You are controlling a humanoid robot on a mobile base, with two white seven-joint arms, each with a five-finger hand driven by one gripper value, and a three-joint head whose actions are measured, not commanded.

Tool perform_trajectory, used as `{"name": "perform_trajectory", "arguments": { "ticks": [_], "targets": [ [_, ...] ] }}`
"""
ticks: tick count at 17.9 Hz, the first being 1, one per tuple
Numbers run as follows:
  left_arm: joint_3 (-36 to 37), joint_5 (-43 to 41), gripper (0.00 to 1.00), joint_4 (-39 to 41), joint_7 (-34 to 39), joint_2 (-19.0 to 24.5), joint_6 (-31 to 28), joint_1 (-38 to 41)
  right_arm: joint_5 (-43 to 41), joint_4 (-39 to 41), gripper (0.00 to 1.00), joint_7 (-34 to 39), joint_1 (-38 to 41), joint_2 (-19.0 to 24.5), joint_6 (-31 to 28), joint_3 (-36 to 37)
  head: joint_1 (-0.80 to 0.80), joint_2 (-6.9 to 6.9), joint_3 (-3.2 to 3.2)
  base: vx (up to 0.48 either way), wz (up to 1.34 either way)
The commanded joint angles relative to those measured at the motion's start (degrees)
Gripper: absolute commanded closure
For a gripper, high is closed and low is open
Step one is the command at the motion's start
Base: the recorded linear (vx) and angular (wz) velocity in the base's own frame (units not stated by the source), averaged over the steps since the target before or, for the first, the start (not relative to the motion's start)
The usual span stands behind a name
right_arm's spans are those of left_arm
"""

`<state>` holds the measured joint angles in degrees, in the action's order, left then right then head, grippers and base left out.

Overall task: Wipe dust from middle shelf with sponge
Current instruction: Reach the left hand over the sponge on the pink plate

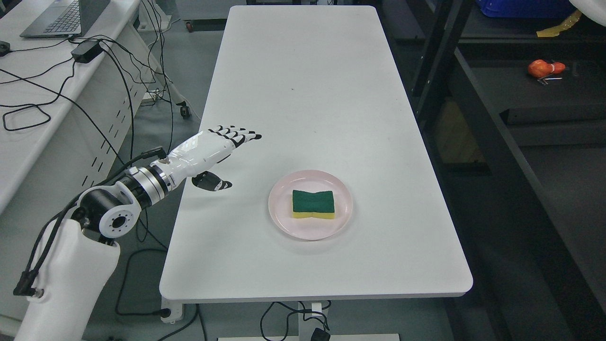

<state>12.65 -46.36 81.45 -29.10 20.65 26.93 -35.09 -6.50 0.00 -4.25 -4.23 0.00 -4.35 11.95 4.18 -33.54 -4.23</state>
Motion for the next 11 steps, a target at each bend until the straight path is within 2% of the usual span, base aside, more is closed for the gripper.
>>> {"name": "perform_trajectory", "arguments": {
  "ticks": [1, 4, 11],
  "targets": [
    [17.3, -5.0, 0.04, -8.2, -1.5, -2.9, 3.9, -6.9, 0.0, 1.0, 0.00, 0.0, 0.0, -1.0, 0.0, -0.1, 0.00, 0.00, 0.00, 0.000, 0.00],
    [19.5, -6.1, 0.05, -8.9, -1.5, -7.7, 4.4, -7.2, 0.0, 1.0, 0.00, 0.0, 0.0, -1.0, 0.0, 0.0, 0.00, 0.00, 0.00, 0.000, 0.00],
    [20.1, -9.0, 0.05, -15.7, -1.1, -15.1, 4.4, -10.7, 0.0, 1.0, 0.00, 0.0, 0.0, -1.0, 0.0, 0.0, 0.00, 0.00, 0.00, 0.000, 0.00]
  ]
}}
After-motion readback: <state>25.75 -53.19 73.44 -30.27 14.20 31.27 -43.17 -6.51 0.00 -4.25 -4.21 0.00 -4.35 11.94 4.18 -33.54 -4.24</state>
